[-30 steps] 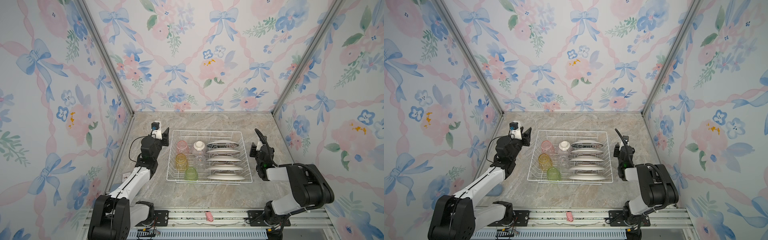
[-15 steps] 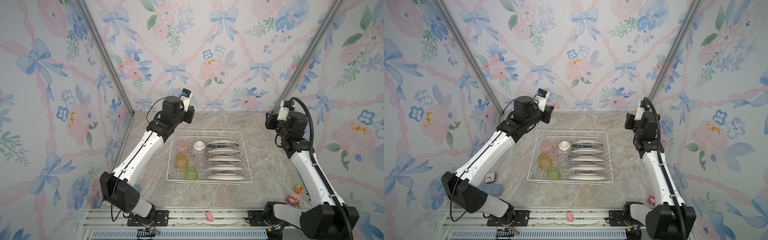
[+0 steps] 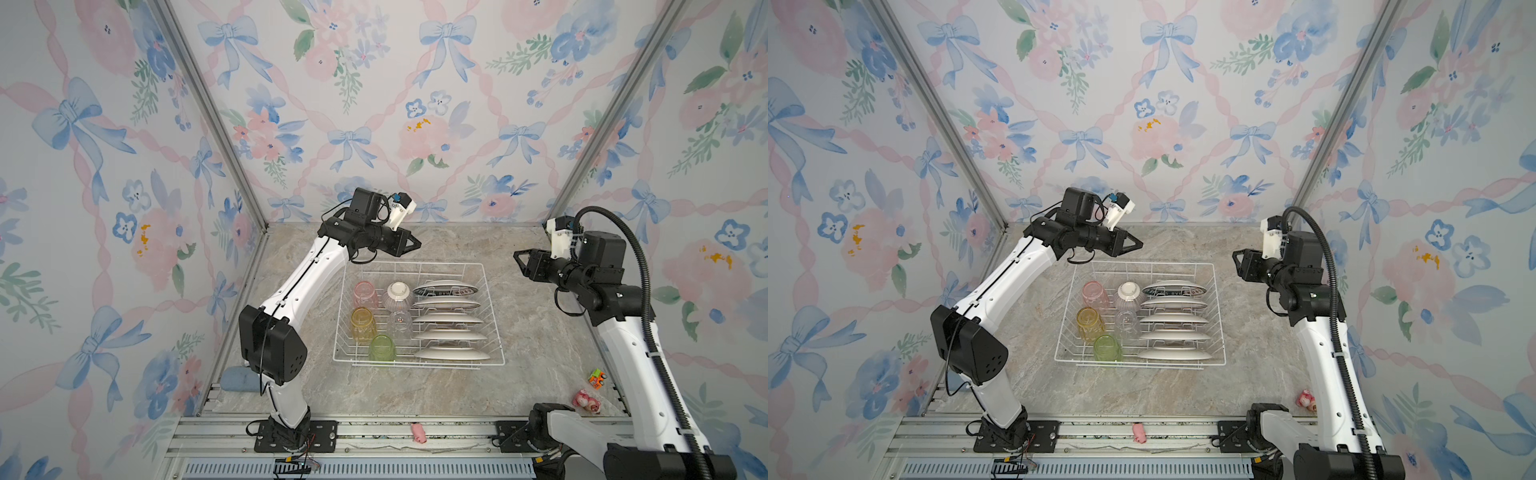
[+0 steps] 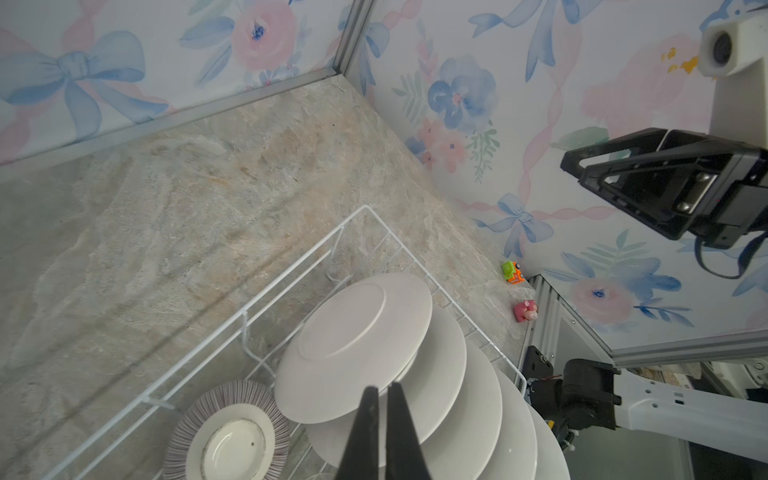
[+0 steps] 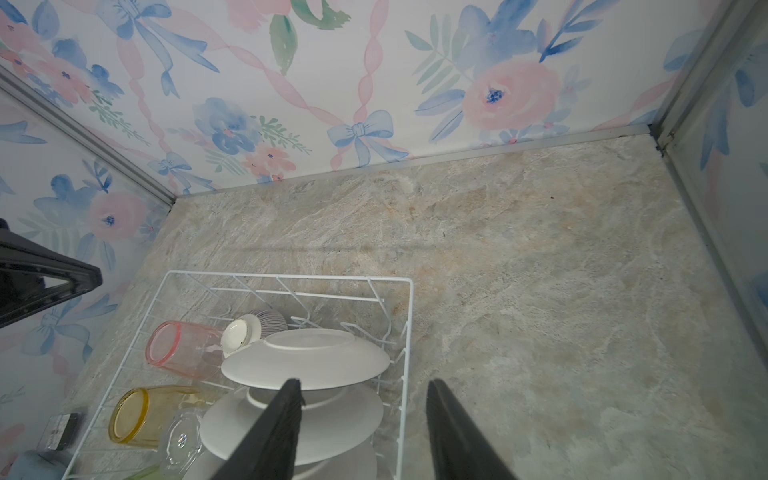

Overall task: Unload the mixed dishes from the dish rack
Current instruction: 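Raise the left arm over the rack while the right arm lifts toward the plates, then lower the left gripper onto the rim of the green-rimmed plate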

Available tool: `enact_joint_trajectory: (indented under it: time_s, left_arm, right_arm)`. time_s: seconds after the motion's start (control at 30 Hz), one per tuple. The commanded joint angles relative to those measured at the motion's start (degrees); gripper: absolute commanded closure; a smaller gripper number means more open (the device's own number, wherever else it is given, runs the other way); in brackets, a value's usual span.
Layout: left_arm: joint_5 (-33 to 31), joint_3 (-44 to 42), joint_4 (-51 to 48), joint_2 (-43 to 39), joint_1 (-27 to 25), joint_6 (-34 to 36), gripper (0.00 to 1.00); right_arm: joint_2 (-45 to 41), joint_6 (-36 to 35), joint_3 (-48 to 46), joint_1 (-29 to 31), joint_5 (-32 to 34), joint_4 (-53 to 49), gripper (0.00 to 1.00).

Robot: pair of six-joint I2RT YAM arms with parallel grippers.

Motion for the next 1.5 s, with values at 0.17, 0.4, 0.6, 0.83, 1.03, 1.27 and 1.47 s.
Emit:
enact_joint_trajectory:
  time_s: [0.17, 0.4, 0.6, 0.83, 1.03, 1.27, 1.47]
  left_arm:
    - [-4.47, 1.99, -2.04, -0.32, -3.94, -3.85, 1.00]
    - [-20.88, 5.16, -4.53, -0.36, -11.56, -2.19, 1.00]
    - [-43.02, 21.06, -18.77, 8.77, -22.18, 1.84, 1.00]
    - [-52.26, 35.70, -32.27, 20.57, -26.32, 0.74, 1.00]
    - [-53.93, 33.94, -32.06, 18.42, -27.09, 0.94, 1.00]
    - [-49.48, 32.77, -31.66, 17.72, -27.20, 4.71, 1.00]
    - [-49.22, 32.60, -31.44, 19.01, -27.07, 6.93, 1.00]
  right_arm:
    - [-0.24, 1.52, -1.50, 6.37, -0.93, -4.04, 0.53]
    - [-0.02, 1.00, -1.98, 11.90, 2.06, -6.27, 0.55]
    - [-1.67, 0.55, -3.98, 13.80, 3.85, -7.24, 0.54]
    - [-2.05, -0.06, -3.05, 16.05, 5.25, -9.54, 0.55]
    - [-3.14, -0.11, -3.54, 17.08, 8.34, -11.24, 0.63]
    - [-4.35, 0.58, -4.80, 17.07, 10.40, -12.06, 0.79]
    - [-1.34, 1.56, -3.70, 17.00, 11.87, -13.62, 1.00]
